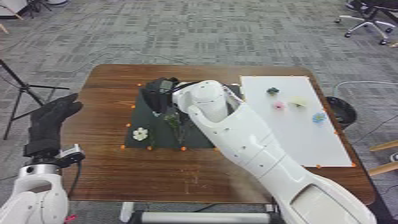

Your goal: Arrange flowers

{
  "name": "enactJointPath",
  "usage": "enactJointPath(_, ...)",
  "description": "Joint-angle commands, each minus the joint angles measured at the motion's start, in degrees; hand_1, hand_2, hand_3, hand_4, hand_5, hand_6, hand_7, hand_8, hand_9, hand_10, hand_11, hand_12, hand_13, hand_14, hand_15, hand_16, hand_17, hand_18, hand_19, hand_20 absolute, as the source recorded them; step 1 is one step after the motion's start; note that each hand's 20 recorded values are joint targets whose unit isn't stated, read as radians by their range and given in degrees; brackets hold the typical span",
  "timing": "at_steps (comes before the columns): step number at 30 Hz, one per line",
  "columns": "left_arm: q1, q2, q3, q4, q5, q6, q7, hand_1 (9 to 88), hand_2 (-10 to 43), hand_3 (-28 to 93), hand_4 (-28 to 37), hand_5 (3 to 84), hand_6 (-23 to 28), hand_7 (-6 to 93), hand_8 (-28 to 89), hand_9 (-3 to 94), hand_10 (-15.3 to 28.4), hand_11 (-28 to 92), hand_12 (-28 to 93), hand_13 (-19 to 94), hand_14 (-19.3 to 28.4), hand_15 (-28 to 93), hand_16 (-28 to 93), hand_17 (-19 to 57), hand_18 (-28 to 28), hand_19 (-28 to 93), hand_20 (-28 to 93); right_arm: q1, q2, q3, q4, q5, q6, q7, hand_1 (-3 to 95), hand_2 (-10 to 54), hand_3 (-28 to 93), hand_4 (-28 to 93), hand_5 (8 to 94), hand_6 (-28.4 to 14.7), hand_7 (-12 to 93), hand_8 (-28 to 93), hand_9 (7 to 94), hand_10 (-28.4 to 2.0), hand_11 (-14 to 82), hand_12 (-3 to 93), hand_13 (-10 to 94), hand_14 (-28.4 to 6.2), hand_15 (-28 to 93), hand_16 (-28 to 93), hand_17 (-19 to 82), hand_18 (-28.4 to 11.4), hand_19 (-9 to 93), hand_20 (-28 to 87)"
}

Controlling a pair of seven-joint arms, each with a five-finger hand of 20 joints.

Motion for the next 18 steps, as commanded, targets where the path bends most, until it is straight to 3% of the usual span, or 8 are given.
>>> enactJointPath(1,-1.4,0.35,0.95,0.06,-0.29,0.43,0.87,26.1,3.0,69,-23.8,51.1,2.9,15.9,-7,52.5,14.0,23,15,41,17.2,20,4,4.9,14.4,15,20,-2.91,-4.21,2.55,1.39,-3.6,-1.12,-2.9,58.9,-9.5,58,-19,74.6,5.0,27,5,84.0,-7.1,2.7,29.6,79,-5.0,51,35,34,-17.3,56,53)
enactJointPath(7,-1.71,0.24,1.69,0.3,-0.84,1.12,1.26,26.0,2.9,69,-23.9,50.7,3.0,15.9,-7,51.8,13.9,23,15,40,17.1,20,4,4.9,14.4,15,20,-5.19,-4.67,3.21,1.54,-2.62,2.19,-2.66,58.2,-9.5,58,-19,75.0,6.0,26,2,84.0,-6.2,2.2,24.1,80,-4.8,54,34,34,-16.9,56,53)
enactJointPath(18,-1.11,-0.26,1.4,0.19,-1.08,1.11,1.75,26.0,2.7,70,-24.0,50.1,3.0,16.0,-7,50.5,13.7,23,15,40,17.0,20,4,4.7,14.5,15,20,-6.3,-2.36,-0.5,1.68,1.67,16.54,0.21,57.2,-9.3,57,-19,75.8,6.6,23,-1,81.4,-5.5,3.7,16.3,83,-3.7,54,33,35,-16.5,57,53)
